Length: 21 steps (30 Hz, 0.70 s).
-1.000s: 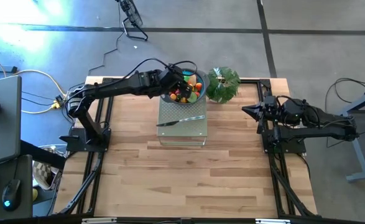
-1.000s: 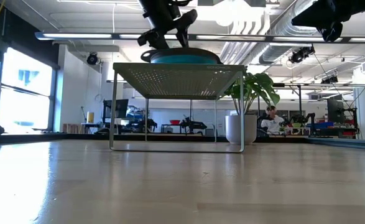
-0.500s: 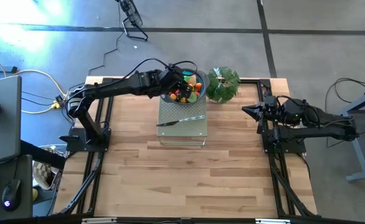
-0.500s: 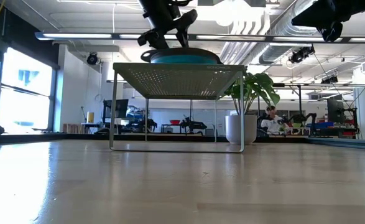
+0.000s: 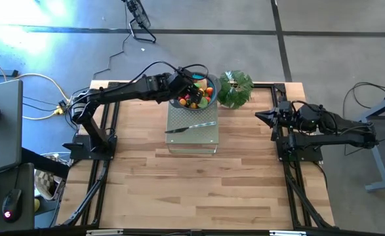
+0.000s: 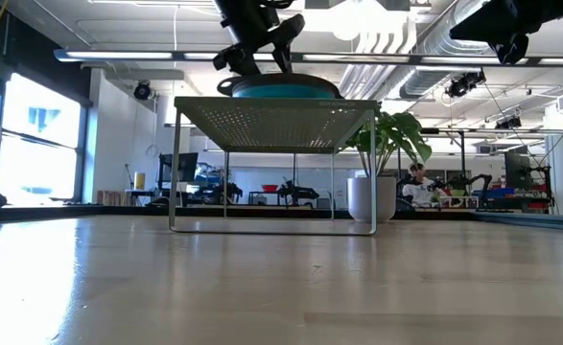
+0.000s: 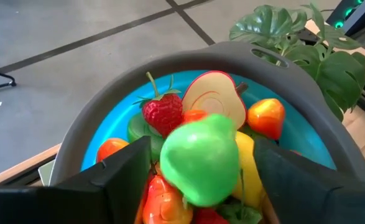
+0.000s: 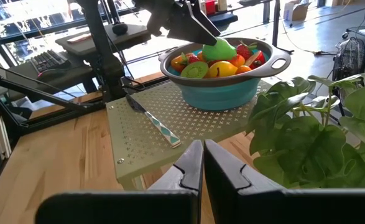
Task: Pick & Place Fruit
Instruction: Put the green pear in the blue bowl on the shelf, then return to Home Position
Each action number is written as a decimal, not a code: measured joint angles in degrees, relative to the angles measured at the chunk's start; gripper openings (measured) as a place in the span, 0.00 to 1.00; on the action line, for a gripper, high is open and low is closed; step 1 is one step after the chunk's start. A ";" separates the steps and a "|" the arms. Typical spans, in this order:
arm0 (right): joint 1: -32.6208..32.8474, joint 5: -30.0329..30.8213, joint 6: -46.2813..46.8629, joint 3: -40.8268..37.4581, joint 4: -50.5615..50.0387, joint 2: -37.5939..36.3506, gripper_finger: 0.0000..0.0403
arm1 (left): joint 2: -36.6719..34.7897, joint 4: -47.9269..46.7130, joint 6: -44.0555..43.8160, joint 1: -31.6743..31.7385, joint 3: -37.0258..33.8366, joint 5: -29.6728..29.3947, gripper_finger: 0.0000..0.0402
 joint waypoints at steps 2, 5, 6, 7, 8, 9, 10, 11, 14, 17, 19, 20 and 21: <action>0.00 0.00 0.01 0.00 0.00 0.00 0.02 | -0.02 0.00 -0.15 0.00 0.00 -0.02 0.73; 0.00 0.00 0.00 0.00 0.00 -0.01 0.02 | -0.02 0.17 -0.28 0.00 0.00 -0.13 0.81; 0.01 0.00 0.01 0.00 0.00 0.01 0.02 | -0.02 0.30 -0.28 0.00 0.00 -0.20 0.84; 0.01 0.00 0.01 0.00 0.00 0.00 0.02 | -0.02 0.32 -0.28 0.00 0.00 -0.20 0.85; 0.01 0.00 0.00 0.00 0.00 0.00 0.02 | -0.02 0.37 -0.28 0.00 0.00 -0.17 0.87; 0.01 0.00 0.00 0.00 0.00 -0.01 0.02 | -0.02 0.51 -0.28 0.00 0.00 -0.17 0.88; 0.01 0.00 0.01 0.00 0.00 -0.01 0.02 | -0.02 0.76 -0.29 0.00 0.00 -0.17 0.89; 0.01 0.00 0.00 0.00 0.00 0.00 0.02 | -0.02 1.00 -0.30 0.00 0.00 -0.17 0.90; 0.01 0.00 0.01 0.00 0.00 -0.01 0.02 | -0.02 1.00 -0.30 0.00 0.00 -0.16 0.90; 0.01 0.00 -0.01 0.00 0.00 0.00 0.02 | -0.02 1.00 -0.30 0.00 0.00 -0.15 0.90; 0.01 0.00 -0.01 0.00 0.00 -0.01 0.02 | -0.02 0.96 -0.32 0.00 0.00 -0.13 0.90; 0.01 0.00 0.01 0.00 0.00 -0.01 0.02 | -0.02 0.94 -0.32 0.00 0.00 -0.13 0.90; 0.01 0.00 0.01 0.00 0.00 0.01 0.02 | -0.02 0.94 -0.32 0.00 0.00 -0.13 0.90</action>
